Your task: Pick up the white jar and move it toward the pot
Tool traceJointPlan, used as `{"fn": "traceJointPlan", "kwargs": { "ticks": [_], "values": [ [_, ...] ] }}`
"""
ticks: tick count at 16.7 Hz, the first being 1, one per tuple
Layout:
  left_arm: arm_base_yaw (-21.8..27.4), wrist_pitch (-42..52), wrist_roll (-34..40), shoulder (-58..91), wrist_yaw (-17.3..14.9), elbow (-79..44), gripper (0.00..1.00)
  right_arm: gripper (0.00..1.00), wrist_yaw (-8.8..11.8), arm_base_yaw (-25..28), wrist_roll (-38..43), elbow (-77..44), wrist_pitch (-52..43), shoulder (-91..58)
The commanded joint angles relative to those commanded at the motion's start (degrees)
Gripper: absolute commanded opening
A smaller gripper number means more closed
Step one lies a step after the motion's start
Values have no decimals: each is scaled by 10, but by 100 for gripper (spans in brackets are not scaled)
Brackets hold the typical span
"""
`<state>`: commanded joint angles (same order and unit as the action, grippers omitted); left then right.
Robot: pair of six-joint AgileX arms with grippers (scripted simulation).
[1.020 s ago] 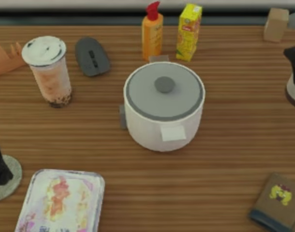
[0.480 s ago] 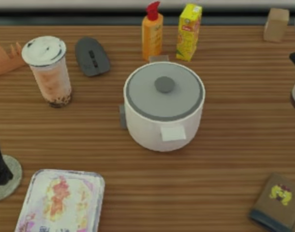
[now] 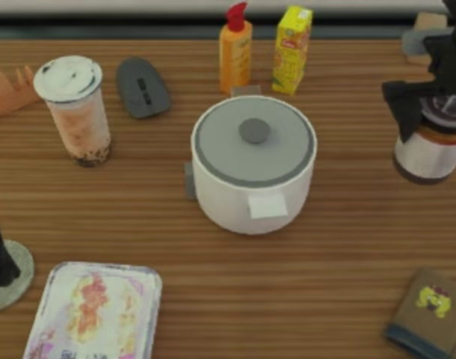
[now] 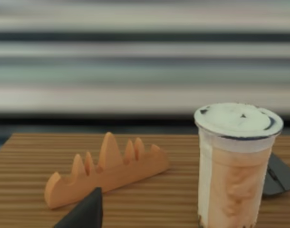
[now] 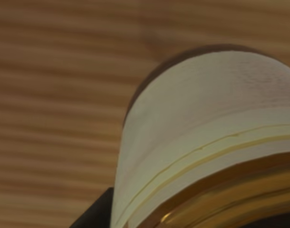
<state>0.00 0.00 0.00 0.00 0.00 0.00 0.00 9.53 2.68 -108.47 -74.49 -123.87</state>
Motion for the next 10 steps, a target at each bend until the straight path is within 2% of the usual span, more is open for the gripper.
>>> {"fn": "traceJointPlan", "kwargs": {
  "ticks": [4,10],
  "values": [
    [0,0,0,0,0,0,100,0,-1,50,114,-4,24,-26],
    [0,0,0,0,0,0,100,0,0,59,136,-1,28,-29]
  ]
}}
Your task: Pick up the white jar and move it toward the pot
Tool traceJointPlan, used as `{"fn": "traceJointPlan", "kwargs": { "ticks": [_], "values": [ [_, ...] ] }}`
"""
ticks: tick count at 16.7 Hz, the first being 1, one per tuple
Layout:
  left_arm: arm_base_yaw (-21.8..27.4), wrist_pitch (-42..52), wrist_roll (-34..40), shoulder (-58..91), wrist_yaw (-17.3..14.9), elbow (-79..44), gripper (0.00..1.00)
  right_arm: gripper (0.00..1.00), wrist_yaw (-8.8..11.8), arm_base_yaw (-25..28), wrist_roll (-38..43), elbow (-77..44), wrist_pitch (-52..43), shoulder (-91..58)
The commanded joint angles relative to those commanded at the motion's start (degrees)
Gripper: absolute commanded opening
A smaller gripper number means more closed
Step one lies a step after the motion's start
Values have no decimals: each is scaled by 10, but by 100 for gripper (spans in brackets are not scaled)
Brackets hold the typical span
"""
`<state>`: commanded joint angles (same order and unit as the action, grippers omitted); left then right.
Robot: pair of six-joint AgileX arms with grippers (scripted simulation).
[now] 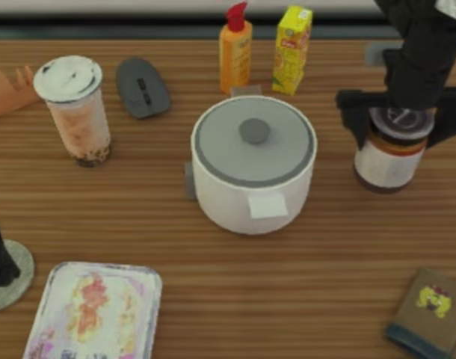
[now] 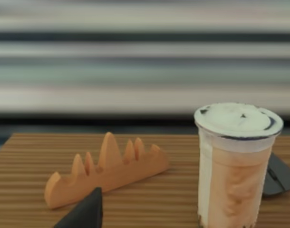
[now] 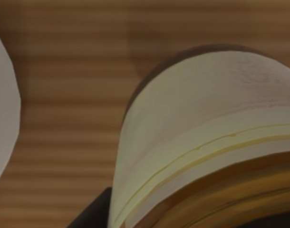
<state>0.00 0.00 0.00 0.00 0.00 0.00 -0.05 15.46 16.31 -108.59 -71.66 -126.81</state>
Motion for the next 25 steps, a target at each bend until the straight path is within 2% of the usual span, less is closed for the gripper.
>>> {"fn": "traceJointPlan", "kwargs": {
  "ticks": [8,13,25],
  "values": [
    [0,0,0,0,0,0,100,0,-1,4,1,73,95,-21],
    [0,0,0,0,0,0,100,0,-1,4,1,79,102,-24],
    [0,0,0,0,0,0,100,90,-1,4,1,79,102,-24]
  ]
}}
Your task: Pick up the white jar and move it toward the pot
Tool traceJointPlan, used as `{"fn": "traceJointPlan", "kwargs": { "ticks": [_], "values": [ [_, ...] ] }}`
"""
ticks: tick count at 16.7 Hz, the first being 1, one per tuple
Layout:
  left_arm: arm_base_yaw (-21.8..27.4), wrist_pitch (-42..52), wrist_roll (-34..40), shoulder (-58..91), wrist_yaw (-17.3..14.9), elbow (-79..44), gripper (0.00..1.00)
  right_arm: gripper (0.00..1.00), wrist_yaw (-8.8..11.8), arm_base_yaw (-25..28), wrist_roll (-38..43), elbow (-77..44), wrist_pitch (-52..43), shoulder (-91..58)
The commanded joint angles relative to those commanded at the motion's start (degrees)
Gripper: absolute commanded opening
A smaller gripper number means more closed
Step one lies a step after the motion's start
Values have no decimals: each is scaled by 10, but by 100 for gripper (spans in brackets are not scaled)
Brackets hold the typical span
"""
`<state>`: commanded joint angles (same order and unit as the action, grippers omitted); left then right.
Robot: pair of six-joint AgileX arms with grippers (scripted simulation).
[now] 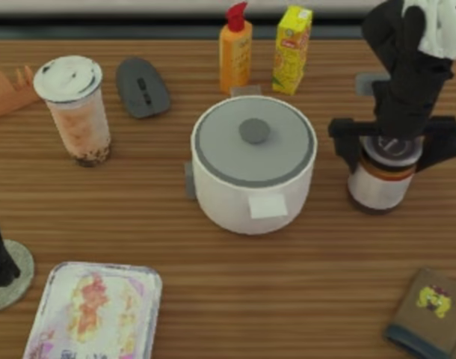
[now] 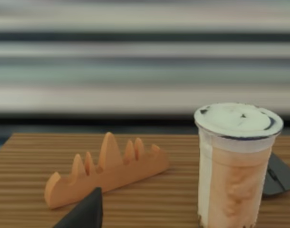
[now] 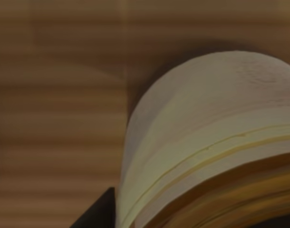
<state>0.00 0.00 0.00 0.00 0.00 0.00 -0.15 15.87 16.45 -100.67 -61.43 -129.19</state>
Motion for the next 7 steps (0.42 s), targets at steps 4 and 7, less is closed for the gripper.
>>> {"fn": "traceJointPlan", "kwargs": {
  "ticks": [4,7],
  "values": [
    [0,0,0,0,0,0,100,100,0,0,0,0,0,0],
    [0,0,0,0,0,0,100,100,0,0,0,0,0,0]
  ]
}}
